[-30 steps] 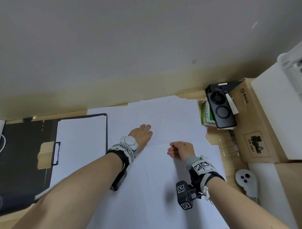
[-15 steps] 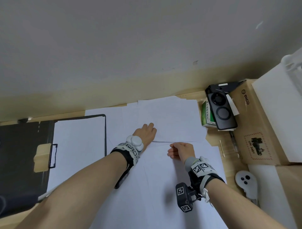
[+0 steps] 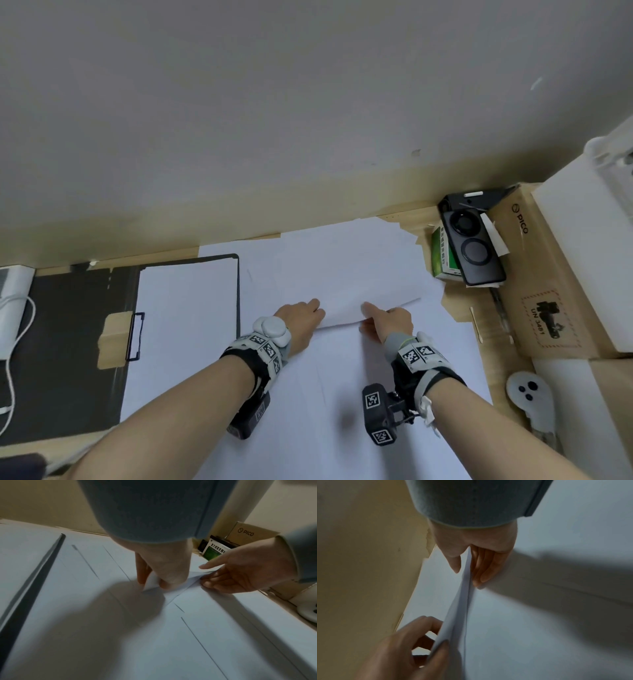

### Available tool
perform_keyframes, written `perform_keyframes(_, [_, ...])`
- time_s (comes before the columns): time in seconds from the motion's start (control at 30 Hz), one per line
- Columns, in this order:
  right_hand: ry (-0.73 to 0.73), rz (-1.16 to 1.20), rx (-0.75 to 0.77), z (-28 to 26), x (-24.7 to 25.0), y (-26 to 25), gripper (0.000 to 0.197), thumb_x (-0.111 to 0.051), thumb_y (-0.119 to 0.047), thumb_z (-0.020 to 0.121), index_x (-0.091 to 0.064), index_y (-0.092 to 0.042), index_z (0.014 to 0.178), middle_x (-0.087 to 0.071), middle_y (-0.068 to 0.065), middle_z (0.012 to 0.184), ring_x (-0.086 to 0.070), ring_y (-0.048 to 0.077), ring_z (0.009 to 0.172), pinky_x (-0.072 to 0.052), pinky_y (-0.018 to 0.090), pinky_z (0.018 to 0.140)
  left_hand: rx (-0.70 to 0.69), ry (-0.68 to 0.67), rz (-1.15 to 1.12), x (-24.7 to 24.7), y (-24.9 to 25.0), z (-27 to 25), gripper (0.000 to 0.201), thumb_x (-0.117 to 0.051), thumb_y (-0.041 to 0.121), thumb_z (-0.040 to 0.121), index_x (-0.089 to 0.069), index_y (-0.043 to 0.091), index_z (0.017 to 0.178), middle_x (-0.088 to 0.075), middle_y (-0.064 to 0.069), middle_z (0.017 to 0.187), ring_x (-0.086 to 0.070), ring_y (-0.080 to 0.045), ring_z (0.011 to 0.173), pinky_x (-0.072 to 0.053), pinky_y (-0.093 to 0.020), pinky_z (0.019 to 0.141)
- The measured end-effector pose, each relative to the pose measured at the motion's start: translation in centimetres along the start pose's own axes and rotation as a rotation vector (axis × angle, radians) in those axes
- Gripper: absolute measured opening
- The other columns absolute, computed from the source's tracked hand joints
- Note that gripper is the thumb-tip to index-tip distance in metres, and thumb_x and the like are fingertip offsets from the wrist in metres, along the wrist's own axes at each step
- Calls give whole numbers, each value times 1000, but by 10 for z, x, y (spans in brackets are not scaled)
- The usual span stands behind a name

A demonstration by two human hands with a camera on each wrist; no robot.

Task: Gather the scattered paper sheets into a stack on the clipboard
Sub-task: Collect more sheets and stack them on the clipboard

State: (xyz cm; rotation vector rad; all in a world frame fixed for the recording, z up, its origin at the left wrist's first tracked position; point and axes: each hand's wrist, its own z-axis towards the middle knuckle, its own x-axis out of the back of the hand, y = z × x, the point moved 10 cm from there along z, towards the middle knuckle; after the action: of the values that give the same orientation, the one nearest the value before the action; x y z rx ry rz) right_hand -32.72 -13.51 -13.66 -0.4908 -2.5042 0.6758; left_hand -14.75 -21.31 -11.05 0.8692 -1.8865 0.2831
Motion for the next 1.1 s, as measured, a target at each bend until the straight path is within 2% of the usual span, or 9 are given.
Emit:
perform_keyframes(0.2, [-10,-54,47,-2,-22,-12,22,-69,-15,76,-48,-9,78,-59,8,84,-55,25,73,-43,31,68,-12,-37,-216,-9,-5,-16,48,-33,66,85,-55,27,105,-52,10,107,-54,-14,91,-46,-33,75])
perform_keyframes(0.33, [-39,-68,135,-2,-22,-21,17,-69,-8,80,-59,-6,92,-64,10,91,-60,28,85,-46,33,74,97,158,-406,19,-38,-28,33,-31,47,94,-55,26,100,-54,11,101,-56,-15,89,-46,-31,77])
perform_keyframes(0.43, [-93,-130,146,-4,-8,-20,18,-71,-7,80,-63,3,93,-66,12,81,-63,30,79,-53,38,71,288,296,-467,26,-76,-39,29,-40,32,94,-49,22,120,-51,8,120,-53,-15,110,-44,-31,84])
perform_keyframes(0.6, [-212,-205,158,-12,14,-8,23,-75,-2,80,-55,-3,70,-54,7,58,-50,21,53,-41,28,54,597,193,-830,-6,-97,-49,58,-52,39,92,-35,11,140,-47,-4,135,-48,-21,123,-39,-30,100])
perform_keyframes(0.73, [-304,-260,146,-8,8,15,29,-84,-16,69,-65,-2,87,-72,13,85,-66,30,75,-56,36,68,647,160,-1123,-25,-75,-55,32,-62,35,86,-53,17,111,-60,2,98,-60,-19,93,-48,-28,82])
perform_keyframes(0.8, [-329,-252,157,-18,2,16,27,-83,-16,70,-61,-4,80,-65,11,75,-60,27,67,-51,35,64,636,218,-1304,-33,-69,-59,17,-65,26,85,-61,15,98,-65,-1,90,-64,-22,86,-53,-32,78])
perform_keyframes(0.93, [-322,-197,183,-39,-2,9,22,-71,2,83,-58,-7,67,-56,5,60,-50,19,55,-42,27,53,670,385,-1380,-25,-79,-77,38,-62,22,90,-43,15,57,-40,-2,56,-37,-15,55,-27,-27,54])
perform_keyframes(1.0, [-304,-197,226,-42,-3,3,20,-68,4,83,-56,-3,68,-54,7,63,-46,19,53,-40,26,52,684,407,-1418,-25,-86,-83,47,-60,25,91,-30,19,56,-29,-1,56,-28,-14,56,-20,-27,56])
perform_keyframes(1.1, [-339,-255,260,-47,-8,0,11,-68,2,82,-59,0,76,-56,9,69,-48,20,57,-41,28,55,688,345,-1576,-32,-84,-91,35,-64,45,82,-49,14,72,-48,-7,72,-47,-20,69,-40,-30,66])
